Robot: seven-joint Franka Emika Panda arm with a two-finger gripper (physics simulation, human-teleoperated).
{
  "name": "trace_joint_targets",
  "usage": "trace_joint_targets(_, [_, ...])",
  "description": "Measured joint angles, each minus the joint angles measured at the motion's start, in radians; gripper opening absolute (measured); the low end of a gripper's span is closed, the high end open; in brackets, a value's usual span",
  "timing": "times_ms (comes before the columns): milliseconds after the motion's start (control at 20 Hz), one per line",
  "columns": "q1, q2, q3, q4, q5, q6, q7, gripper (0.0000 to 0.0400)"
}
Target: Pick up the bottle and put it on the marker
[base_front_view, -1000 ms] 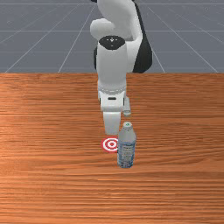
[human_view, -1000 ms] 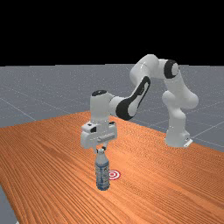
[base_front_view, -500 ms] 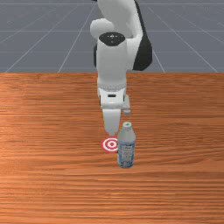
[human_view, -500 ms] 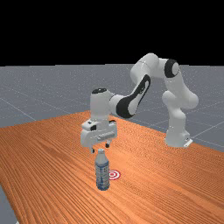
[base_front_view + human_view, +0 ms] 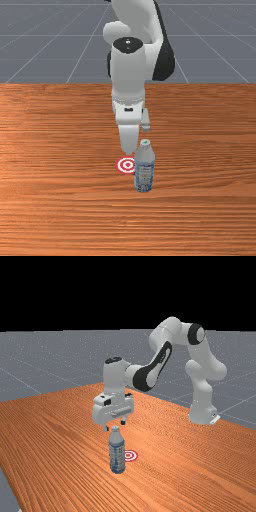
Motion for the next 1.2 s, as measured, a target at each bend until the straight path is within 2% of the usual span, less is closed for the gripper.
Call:
trace_joint_targets(300, [0.003, -0.022, -0.004, -0.023, -0.007, 0.023, 0.006, 0.0400])
trace_joint_targets(350, [0.003, -0.058, -0.004, -0.090, -0.007, 0.127, 0.006, 0.0400])
trace_joint_targets(550, [0.003, -0.081, -0.004, -0.062, -0.007, 0.057, 0.006, 0.0400])
trace_joint_targets(600, [0.004, -0.050, -0.004, 0.011, -0.007, -0.050, 0.005, 0.0400])
trace_joint_targets(800, [0.004, -0.049, -0.004, 0.010, -0.007, -0.043, 0.005, 0.0400])
trace_joint_targets(1100, [0.004, 0.001, -0.004, 0.096, -0.007, -0.101, 0.005, 0.0400])
trace_joint_targets(1200, [0.004, -0.003, -0.004, 0.075, -0.007, -0.071, 0.005, 0.0400])
